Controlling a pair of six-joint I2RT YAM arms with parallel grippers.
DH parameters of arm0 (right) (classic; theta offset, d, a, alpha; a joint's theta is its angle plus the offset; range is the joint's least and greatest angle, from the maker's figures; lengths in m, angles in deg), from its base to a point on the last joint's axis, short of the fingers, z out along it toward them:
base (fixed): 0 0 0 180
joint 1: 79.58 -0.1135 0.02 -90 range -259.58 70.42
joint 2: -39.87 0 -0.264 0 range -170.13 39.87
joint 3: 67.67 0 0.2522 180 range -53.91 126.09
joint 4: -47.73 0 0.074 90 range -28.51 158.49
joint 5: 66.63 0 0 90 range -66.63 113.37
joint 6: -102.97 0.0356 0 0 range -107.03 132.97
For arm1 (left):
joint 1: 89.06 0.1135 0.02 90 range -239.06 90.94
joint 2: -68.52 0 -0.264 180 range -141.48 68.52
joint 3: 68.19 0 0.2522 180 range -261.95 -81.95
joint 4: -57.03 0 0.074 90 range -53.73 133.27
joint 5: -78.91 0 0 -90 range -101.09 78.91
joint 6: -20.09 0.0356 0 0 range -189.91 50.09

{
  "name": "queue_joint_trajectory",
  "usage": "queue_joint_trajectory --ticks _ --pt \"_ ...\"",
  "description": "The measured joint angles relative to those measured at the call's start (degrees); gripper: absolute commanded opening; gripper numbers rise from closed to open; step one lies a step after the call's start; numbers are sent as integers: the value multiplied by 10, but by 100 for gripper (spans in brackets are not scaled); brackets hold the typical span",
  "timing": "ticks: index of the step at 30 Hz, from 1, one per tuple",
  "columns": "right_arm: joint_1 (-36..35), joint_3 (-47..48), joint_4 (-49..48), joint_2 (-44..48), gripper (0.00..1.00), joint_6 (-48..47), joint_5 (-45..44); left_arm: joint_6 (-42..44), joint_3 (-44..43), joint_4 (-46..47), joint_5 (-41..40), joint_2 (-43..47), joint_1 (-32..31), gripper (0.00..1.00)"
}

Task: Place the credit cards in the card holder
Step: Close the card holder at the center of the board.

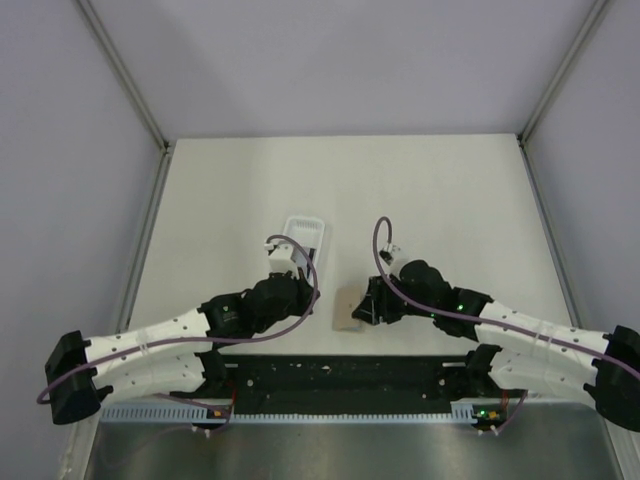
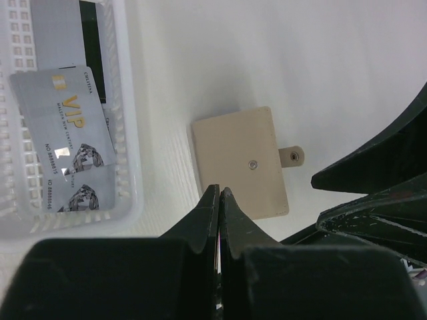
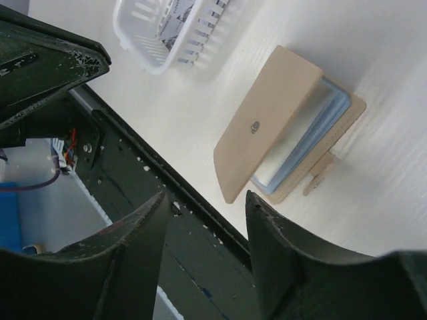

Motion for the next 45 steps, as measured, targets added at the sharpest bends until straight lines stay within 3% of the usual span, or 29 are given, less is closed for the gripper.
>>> queue_joint_trajectory --ticks 5,10,18,32,45 --pt "0 -20 -34 16 36 12 -10 0 0 -1 2 0 0 0" --pt "1 -23 7 62 50 36 -100 5 0 7 13 -6 1 0" --pt "4 -23 94 62 45 61 -179 26 -17 28 64 -105 1 0" --pt "61 -42 39 12 40 67 -137 30 -28 37 97 -140 1 0" --pt "64 -46 -13 -38 35 71 -89 29 -27 38 97 -140 1 0"
